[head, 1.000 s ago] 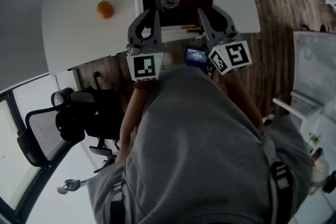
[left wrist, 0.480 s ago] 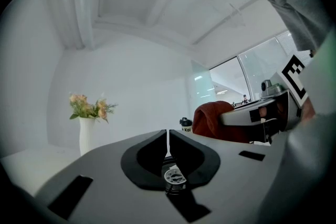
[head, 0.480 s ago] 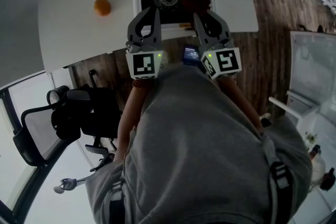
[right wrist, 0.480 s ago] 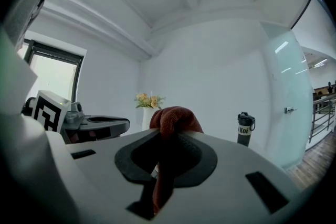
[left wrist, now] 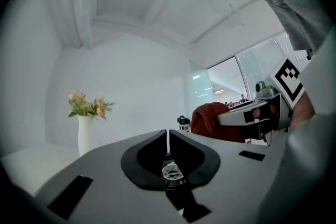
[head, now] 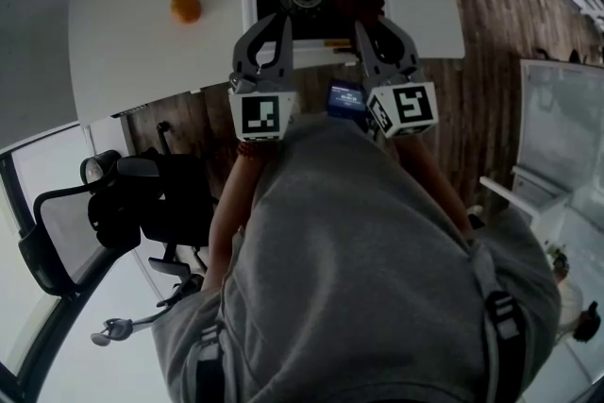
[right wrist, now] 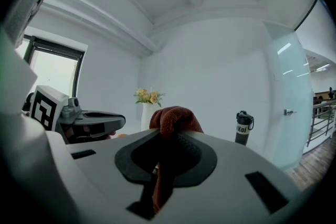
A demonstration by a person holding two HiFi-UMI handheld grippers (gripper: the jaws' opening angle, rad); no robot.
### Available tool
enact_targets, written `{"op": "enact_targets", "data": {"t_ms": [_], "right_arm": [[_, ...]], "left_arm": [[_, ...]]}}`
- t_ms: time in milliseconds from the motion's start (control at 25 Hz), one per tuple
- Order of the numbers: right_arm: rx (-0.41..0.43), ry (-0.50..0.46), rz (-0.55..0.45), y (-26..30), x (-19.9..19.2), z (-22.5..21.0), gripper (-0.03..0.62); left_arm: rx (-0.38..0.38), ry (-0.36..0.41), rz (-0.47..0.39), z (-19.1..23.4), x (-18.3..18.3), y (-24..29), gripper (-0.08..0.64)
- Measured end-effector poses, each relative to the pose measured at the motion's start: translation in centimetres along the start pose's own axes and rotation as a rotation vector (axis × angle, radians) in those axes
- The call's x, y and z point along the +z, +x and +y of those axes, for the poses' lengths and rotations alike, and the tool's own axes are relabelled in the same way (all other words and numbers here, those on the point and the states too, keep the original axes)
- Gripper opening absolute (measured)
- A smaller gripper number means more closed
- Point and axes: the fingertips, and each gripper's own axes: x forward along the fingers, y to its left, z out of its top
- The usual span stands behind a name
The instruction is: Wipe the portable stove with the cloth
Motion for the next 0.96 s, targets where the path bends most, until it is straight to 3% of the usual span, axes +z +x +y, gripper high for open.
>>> {"op": "enact_targets", "data": {"t_ms": [520, 960], "right_arm": [[-0.003, 0.029, 0.026, -0.1, -1.0, -0.6, 0.049], [0.068, 0.024, 0.030, -0.2, -1.1, -0.2, 0.049]], "left_arm": [[-0.029, 0.012, 0.013, -0.7, -0.5, 0.3, 0.039], [-0.045, 0.012, 0.027, -2.0, -0.8, 0.7, 0.039]]}}
